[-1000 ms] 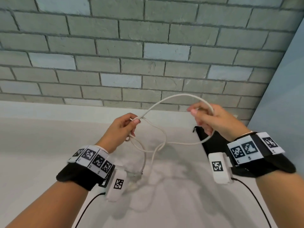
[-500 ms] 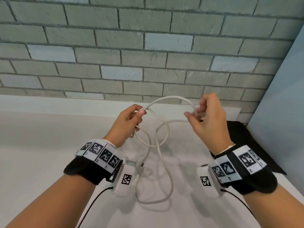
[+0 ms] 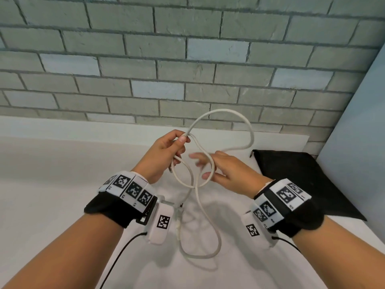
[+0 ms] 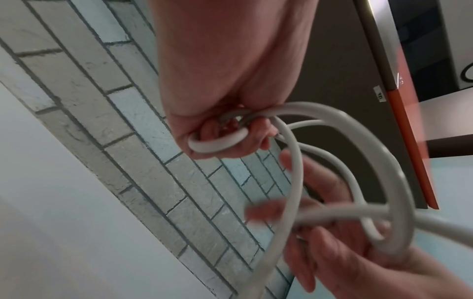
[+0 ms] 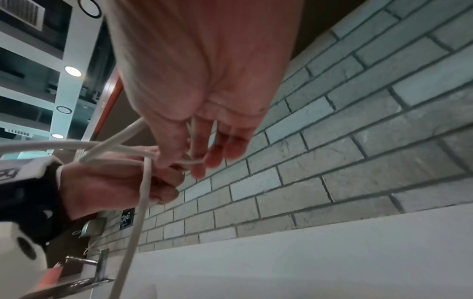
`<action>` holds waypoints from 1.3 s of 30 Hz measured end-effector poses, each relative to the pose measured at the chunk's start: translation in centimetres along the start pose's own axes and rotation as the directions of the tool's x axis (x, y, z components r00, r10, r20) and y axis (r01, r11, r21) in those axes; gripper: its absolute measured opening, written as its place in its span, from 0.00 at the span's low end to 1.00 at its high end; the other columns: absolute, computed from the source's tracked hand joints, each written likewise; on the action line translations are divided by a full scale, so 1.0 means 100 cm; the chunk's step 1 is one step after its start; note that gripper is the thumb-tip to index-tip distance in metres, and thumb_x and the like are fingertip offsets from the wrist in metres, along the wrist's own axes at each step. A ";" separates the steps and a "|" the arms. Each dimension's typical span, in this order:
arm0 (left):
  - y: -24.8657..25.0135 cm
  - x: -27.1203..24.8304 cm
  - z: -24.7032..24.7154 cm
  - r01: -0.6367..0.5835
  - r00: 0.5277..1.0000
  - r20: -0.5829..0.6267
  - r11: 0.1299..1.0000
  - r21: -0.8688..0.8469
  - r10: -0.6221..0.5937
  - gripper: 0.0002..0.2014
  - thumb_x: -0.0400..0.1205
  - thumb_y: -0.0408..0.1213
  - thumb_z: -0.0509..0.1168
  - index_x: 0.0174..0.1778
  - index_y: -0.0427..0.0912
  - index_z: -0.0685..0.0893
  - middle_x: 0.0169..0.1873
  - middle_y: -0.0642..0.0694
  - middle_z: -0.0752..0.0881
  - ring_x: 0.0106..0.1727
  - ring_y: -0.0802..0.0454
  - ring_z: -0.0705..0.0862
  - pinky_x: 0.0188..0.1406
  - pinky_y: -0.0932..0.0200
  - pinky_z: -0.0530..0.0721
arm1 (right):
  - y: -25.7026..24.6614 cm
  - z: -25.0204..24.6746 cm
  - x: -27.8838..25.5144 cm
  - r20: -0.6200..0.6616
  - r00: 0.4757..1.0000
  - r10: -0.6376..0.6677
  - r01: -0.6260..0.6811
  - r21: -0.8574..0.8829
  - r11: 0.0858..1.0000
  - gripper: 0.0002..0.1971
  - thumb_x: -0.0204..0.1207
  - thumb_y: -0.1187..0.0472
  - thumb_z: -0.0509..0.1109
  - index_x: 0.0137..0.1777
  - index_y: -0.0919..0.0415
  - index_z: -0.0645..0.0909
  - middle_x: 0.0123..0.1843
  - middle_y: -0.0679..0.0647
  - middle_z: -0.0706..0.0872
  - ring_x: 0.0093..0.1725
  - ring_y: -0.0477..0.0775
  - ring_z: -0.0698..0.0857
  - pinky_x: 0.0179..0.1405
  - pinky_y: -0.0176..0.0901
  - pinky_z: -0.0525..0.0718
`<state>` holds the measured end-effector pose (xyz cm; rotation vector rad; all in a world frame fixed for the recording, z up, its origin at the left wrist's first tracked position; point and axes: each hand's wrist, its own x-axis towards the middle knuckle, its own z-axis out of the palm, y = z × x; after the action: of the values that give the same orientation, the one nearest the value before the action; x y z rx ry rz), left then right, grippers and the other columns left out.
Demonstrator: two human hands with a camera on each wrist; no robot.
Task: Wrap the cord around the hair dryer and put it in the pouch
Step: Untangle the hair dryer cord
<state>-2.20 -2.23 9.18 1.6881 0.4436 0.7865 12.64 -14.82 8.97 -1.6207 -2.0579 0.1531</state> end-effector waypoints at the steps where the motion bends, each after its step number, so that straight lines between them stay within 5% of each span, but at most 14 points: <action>1: 0.000 0.000 -0.003 0.005 1.000 -0.008 1.000 0.002 -0.005 0.10 0.84 0.40 0.56 0.40 0.47 0.79 0.20 0.58 0.72 0.22 0.61 0.68 0.21 0.72 0.70 | 0.002 0.000 -0.001 -0.005 1.000 -0.004 0.004 -0.057 0.998 0.16 0.76 0.58 0.67 0.64 0.54 0.80 0.53 0.46 0.87 0.50 0.46 0.81 0.51 0.32 0.77; 3: -0.001 -0.001 -0.012 0.023 0.999 -0.039 1.000 -0.012 -0.023 0.10 0.85 0.41 0.56 0.39 0.47 0.79 0.21 0.57 0.71 0.21 0.61 0.68 0.21 0.72 0.70 | 0.012 -0.007 -0.007 -0.107 0.993 0.053 -0.066 -0.122 0.990 0.12 0.76 0.54 0.66 0.52 0.59 0.86 0.43 0.55 0.90 0.43 0.53 0.86 0.48 0.47 0.83; 6: -0.002 -0.003 -0.030 0.056 0.996 -0.067 0.998 -0.009 -0.057 0.10 0.85 0.41 0.56 0.39 0.48 0.79 0.21 0.56 0.71 0.20 0.61 0.67 0.18 0.70 0.67 | 0.046 -0.030 -0.018 -0.353 0.895 0.271 -0.351 -0.184 0.918 0.10 0.79 0.59 0.63 0.54 0.63 0.82 0.36 0.65 0.88 0.39 0.65 0.87 0.44 0.56 0.83; 10: -0.007 -0.005 -0.033 0.056 0.998 -0.035 0.994 0.096 -0.053 0.10 0.84 0.42 0.56 0.40 0.49 0.79 0.22 0.57 0.71 0.20 0.61 0.69 0.14 0.66 0.65 | 0.073 -0.052 -0.024 -0.550 0.724 0.416 -0.615 -0.241 0.751 0.15 0.78 0.65 0.59 0.61 0.61 0.80 0.42 0.72 0.87 0.44 0.74 0.84 0.44 0.57 0.80; 13: -0.008 -0.005 -0.027 0.058 0.998 0.002 0.987 0.148 -0.059 0.11 0.84 0.42 0.56 0.40 0.48 0.80 0.24 0.53 0.70 0.21 0.60 0.69 0.17 0.65 0.64 | 0.073 -0.056 -0.023 -0.602 0.669 0.437 -0.698 -0.306 0.648 0.15 0.76 0.71 0.58 0.60 0.66 0.78 0.43 0.76 0.85 0.42 0.76 0.82 0.38 0.56 0.76; 17: -0.008 -0.002 -0.024 0.068 0.998 -0.004 0.993 0.101 -0.068 0.11 0.85 0.42 0.56 0.40 0.47 0.80 0.24 0.53 0.69 0.20 0.62 0.67 0.24 0.61 0.63 | 0.073 -0.043 -0.020 -0.341 0.740 0.580 -0.671 -0.435 0.600 0.13 0.73 0.76 0.61 0.55 0.71 0.81 0.65 0.68 0.72 0.46 0.71 0.83 0.45 0.55 0.82; 19: -0.008 -0.001 -0.019 0.063 0.998 0.001 0.995 0.079 -0.063 0.11 0.85 0.41 0.56 0.40 0.45 0.79 0.24 0.52 0.69 0.20 0.62 0.67 0.23 0.65 0.65 | 0.068 -0.029 -0.018 -0.174 0.773 0.610 -0.622 -0.393 0.677 0.16 0.74 0.73 0.63 0.61 0.67 0.79 0.64 0.63 0.72 0.51 0.64 0.82 0.52 0.49 0.81; 22: -0.007 -0.001 -0.012 0.054 0.998 0.012 0.996 0.066 -0.055 0.10 0.85 0.38 0.55 0.41 0.43 0.78 0.25 0.49 0.68 0.21 0.62 0.66 0.21 0.71 0.67 | 0.039 -0.016 -0.012 -0.049 0.947 0.317 -0.320 -0.077 0.944 0.22 0.71 0.76 0.63 0.65 0.60 0.77 0.59 0.52 0.77 0.46 0.53 0.82 0.43 0.24 0.74; 25: -0.007 -0.001 -0.008 0.051 0.998 0.026 0.998 0.046 -0.052 0.10 0.85 0.37 0.55 0.40 0.43 0.78 0.25 0.50 0.68 0.22 0.63 0.67 0.21 0.72 0.68 | 0.012 -0.005 -0.005 0.123 0.980 0.153 -0.168 0.125 0.978 0.25 0.74 0.75 0.61 0.70 0.55 0.72 0.56 0.43 0.79 0.39 0.45 0.80 0.38 0.21 0.73; 29: -0.007 0.000 -0.012 0.072 0.997 -0.027 0.996 0.046 -0.071 0.10 0.84 0.38 0.57 0.39 0.43 0.79 0.24 0.52 0.71 0.20 0.63 0.69 0.20 0.73 0.69 | 0.004 -0.001 -0.002 0.260 0.943 0.208 -0.305 0.420 0.855 0.23 0.76 0.75 0.58 0.69 0.58 0.71 0.44 0.48 0.84 0.39 0.43 0.81 0.35 0.32 0.77; 35: -0.009 0.000 -0.012 0.071 0.996 -0.045 0.997 0.005 -0.071 0.10 0.84 0.38 0.57 0.38 0.43 0.78 0.20 0.57 0.73 0.19 0.63 0.68 0.20 0.73 0.69 | 0.004 -0.002 -0.005 0.203 0.962 0.181 -0.272 0.720 0.638 0.12 0.68 0.74 0.64 0.51 0.66 0.79 0.50 0.54 0.81 0.49 0.44 0.84 0.53 0.37 0.82; 39: -0.008 -0.002 -0.006 0.049 0.999 -0.004 0.999 0.011 -0.049 0.10 0.85 0.38 0.56 0.39 0.44 0.78 0.25 0.51 0.70 0.20 0.63 0.67 0.20 0.73 0.68 | 0.006 0.009 -0.004 0.290 0.932 0.219 -0.358 0.831 0.426 0.10 0.66 0.71 0.61 0.43 0.65 0.83 0.58 0.66 0.81 0.48 0.56 0.84 0.40 0.38 0.84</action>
<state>-2.65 -1.68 8.43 1.6799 0.4917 0.7527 12.81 -14.85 7.83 -1.2291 -1.2936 1.2749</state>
